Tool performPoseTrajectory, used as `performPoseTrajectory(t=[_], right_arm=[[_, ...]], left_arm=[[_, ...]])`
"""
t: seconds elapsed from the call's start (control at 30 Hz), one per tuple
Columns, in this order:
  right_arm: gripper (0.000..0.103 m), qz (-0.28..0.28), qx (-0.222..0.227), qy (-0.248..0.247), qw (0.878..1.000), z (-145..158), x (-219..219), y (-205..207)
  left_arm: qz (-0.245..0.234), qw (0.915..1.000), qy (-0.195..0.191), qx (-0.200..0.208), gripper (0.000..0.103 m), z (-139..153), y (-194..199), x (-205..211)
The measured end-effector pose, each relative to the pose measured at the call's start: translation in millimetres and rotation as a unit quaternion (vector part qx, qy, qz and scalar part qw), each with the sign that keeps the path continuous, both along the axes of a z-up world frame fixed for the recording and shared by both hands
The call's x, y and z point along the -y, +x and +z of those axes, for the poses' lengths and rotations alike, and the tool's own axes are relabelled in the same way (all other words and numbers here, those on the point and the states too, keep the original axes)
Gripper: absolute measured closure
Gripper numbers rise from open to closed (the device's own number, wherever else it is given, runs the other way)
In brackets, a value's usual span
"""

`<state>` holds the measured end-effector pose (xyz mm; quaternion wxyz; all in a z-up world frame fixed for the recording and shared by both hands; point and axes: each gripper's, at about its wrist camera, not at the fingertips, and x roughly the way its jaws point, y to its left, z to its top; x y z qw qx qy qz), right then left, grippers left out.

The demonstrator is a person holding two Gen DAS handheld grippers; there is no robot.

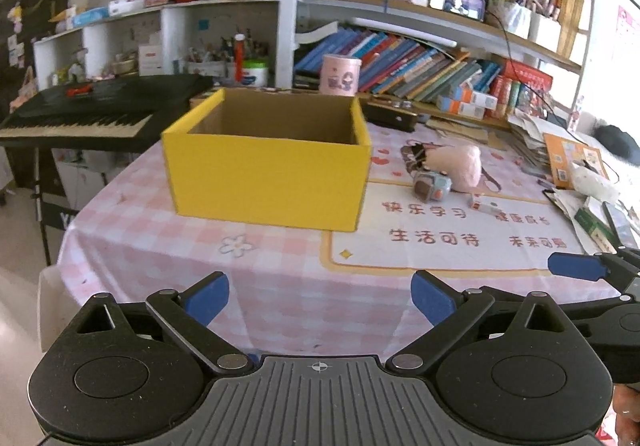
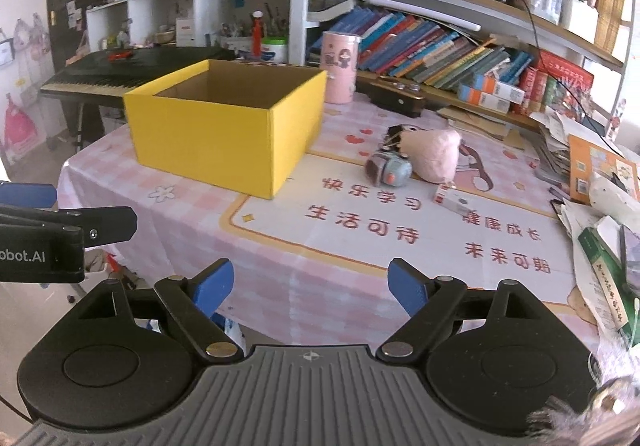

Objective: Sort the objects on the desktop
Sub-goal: 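Lift both tools out of the box and move toward the toy truck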

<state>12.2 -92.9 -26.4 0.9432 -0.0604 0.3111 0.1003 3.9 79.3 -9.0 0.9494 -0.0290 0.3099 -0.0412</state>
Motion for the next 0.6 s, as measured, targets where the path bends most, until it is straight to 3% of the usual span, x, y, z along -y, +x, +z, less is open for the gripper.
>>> performPoseTrajectory(t=[0.6], right_arm=[[0.019, -0.061, -0.033, -0.001, 0.998, -5.0, 80.7, 60.3]], left_arm=[[-0.064, 0.9974, -0.003, -0.033, 0.004, -8.4, 75.4, 79.7]])
